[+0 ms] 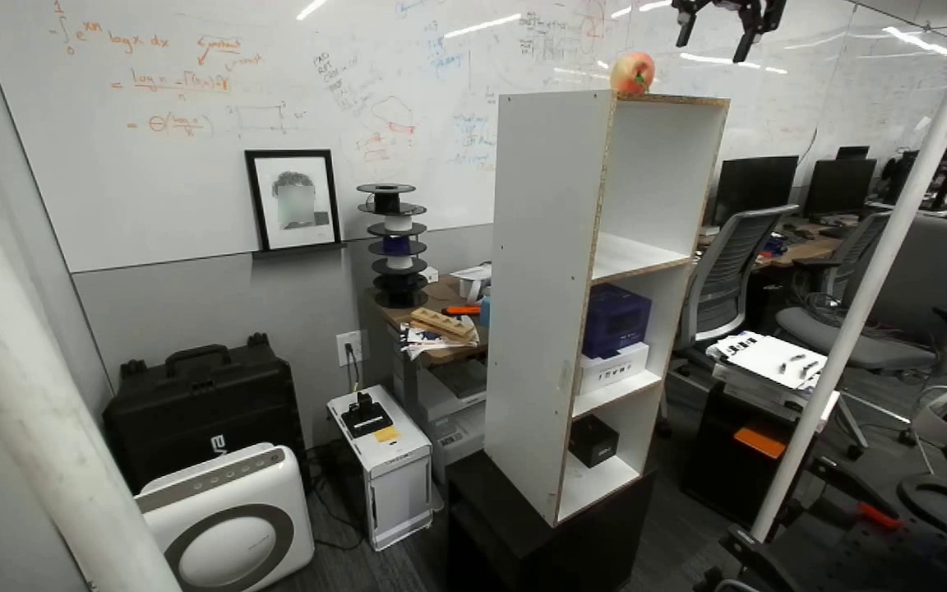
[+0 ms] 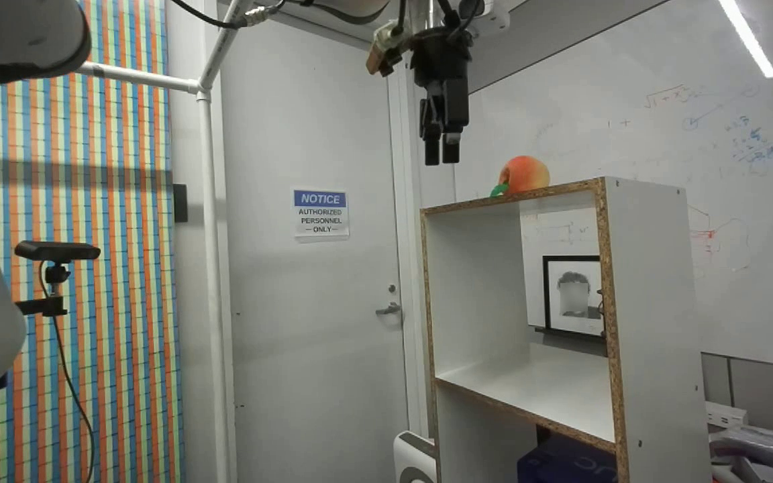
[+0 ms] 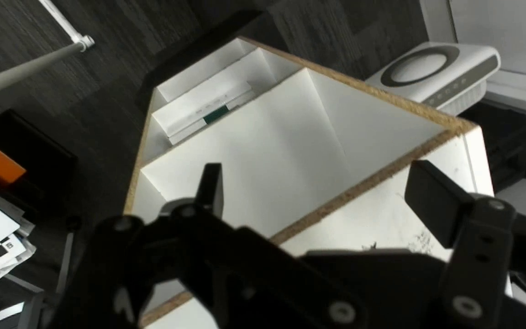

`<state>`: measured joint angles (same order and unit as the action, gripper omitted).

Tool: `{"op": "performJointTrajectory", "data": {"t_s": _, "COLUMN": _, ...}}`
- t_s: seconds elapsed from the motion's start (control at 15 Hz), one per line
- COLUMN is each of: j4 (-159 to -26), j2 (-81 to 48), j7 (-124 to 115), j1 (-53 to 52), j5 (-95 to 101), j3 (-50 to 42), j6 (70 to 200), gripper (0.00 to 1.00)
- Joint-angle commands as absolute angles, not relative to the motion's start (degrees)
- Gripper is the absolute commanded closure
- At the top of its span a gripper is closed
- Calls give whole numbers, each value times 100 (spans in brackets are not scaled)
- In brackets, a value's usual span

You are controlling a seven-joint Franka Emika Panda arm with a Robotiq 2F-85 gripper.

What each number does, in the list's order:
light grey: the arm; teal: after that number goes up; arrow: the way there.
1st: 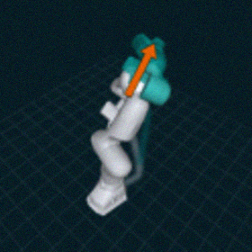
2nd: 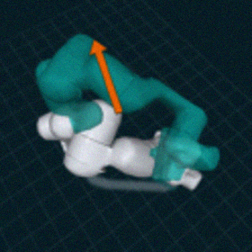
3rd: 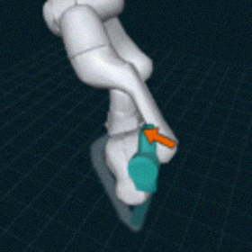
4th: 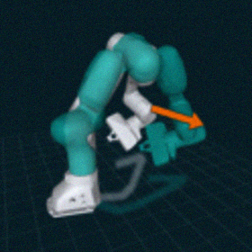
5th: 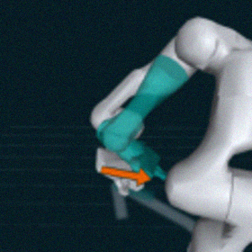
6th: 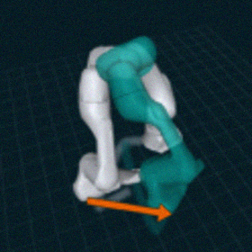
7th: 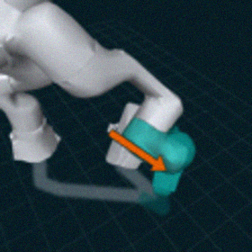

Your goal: Put the pear on top of the cabinet

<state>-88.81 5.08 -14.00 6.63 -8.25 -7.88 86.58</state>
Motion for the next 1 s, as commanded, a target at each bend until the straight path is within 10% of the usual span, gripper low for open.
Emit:
{"op": "performJointTrajectory", "data": {"t_s": 0.0, "j4": -10211, "j2": 1572, "j7": -618, "j1": 702, "j5": -412, "j3": -768, "j6": 8752, "gripper": 0}}
{"op": "performJointTrajectory", "data": {"t_s": 0.93, "j4": -13150, "j2": 3688, "j7": 1254, "j1": 706, "j5": 999, "j3": -1157, "j6": 8835, "gripper": 0}}
